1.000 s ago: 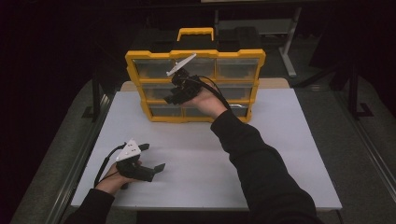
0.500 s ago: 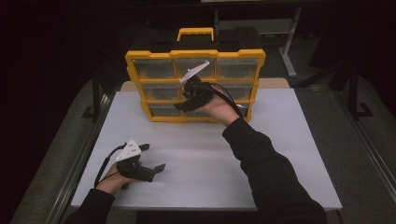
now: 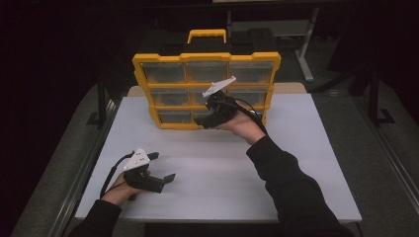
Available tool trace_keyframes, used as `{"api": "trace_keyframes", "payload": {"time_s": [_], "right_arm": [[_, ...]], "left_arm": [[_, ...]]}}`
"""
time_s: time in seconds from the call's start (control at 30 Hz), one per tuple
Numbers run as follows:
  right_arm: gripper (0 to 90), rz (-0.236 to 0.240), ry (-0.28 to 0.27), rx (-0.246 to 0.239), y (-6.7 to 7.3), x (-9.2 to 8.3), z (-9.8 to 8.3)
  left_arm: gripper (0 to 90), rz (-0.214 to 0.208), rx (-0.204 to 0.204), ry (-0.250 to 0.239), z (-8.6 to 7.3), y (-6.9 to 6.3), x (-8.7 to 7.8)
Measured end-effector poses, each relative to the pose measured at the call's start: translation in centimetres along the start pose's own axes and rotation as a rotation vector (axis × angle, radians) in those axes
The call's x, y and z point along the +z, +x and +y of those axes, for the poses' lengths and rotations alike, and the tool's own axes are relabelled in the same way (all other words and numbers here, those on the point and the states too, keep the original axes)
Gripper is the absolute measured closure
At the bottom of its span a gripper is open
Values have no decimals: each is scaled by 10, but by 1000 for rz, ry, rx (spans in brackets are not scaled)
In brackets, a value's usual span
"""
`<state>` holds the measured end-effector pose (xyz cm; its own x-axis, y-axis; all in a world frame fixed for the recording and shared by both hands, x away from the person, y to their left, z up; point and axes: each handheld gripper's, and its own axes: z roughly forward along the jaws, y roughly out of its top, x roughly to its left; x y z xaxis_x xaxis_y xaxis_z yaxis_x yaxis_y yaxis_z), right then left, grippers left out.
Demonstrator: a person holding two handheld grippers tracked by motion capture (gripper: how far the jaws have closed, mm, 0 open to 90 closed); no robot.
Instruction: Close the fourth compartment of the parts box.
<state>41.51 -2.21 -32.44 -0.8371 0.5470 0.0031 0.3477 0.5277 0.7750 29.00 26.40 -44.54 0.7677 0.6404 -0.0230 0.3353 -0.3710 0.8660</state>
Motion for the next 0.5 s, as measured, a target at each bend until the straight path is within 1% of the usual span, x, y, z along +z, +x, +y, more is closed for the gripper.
{"api": "trace_keyframes", "payload": {"time_s": [0.13,0.27,0.37,0.5], "right_arm": [[253,-11,-5,15,1,-3,-12],[219,-32,0,25,1,-4,-23],[191,-36,-6,32,2,-6,-30],[150,-53,2,41,4,-7,-39]], "left_arm": [[0,3,-3,1,0,1,0],[0,2,-2,2,0,1,1],[0,2,-2,2,0,1,2],[0,2,-1,3,0,1,2]]}}
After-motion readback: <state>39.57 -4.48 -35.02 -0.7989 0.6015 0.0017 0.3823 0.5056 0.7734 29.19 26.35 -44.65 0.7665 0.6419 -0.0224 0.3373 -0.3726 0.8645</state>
